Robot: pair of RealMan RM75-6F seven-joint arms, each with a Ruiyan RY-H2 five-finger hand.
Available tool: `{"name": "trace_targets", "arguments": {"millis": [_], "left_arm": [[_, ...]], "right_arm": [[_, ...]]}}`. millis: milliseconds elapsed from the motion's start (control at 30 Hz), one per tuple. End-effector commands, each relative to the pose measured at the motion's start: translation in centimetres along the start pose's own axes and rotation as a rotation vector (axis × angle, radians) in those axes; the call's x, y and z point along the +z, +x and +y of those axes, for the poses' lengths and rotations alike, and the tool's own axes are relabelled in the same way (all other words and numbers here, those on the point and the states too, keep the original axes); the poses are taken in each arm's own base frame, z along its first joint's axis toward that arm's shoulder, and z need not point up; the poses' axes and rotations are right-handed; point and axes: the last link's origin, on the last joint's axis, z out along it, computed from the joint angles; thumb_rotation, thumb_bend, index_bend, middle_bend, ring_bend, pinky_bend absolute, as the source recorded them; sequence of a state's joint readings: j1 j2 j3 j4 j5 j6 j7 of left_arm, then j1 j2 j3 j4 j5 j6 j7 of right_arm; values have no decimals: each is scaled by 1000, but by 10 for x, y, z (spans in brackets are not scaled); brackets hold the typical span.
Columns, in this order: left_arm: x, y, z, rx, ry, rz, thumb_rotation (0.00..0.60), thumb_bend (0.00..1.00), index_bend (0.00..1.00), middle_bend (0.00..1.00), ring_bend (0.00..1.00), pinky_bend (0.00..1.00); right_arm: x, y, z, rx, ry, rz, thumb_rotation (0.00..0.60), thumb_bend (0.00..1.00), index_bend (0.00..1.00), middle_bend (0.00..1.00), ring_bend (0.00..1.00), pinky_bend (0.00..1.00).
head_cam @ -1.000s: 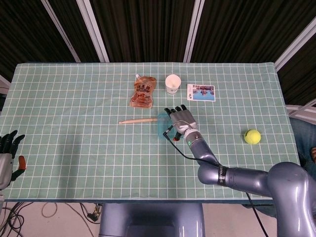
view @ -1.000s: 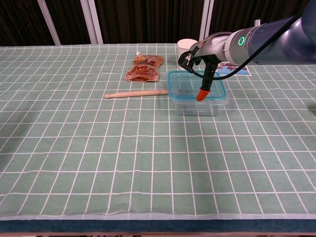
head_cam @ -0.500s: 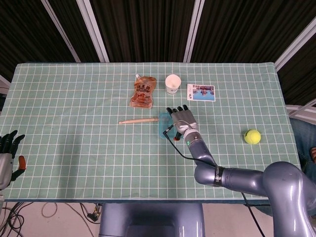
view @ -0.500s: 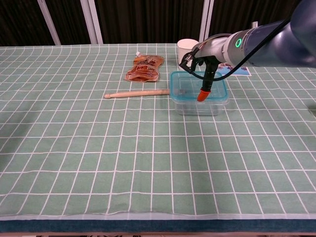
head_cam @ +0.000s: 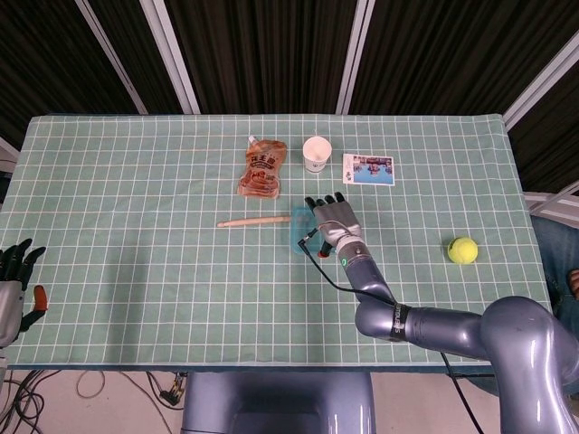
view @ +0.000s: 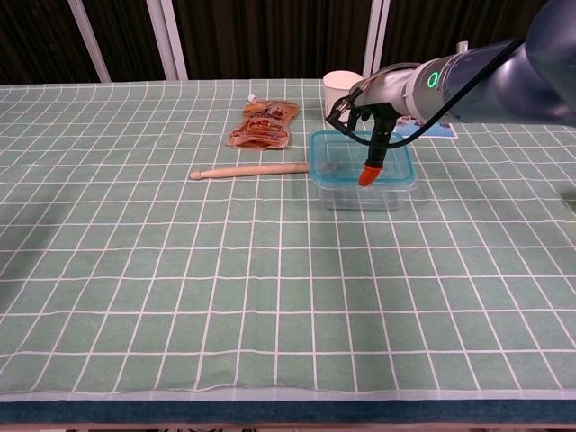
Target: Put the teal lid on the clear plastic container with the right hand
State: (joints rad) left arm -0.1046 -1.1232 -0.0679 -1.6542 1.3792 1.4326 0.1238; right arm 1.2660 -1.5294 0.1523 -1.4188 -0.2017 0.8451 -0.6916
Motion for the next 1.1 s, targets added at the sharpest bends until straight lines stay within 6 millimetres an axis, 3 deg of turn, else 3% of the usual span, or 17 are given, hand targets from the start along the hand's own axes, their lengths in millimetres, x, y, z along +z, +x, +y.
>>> {"name": "trace_targets", "arguments": {"millis": [33,1100], "left_arm": [[0,0,0,-1,1,1,600,657,111,0,0,0],[1,0,0,-1,3,-1,600,657,111,0,0,0]], "right_arm": [[0,-1,0,1,0,-2,600,211,66,452,114,0],[4,-7,0,-7,-7,1,600,213,66,453,115,0]]}}
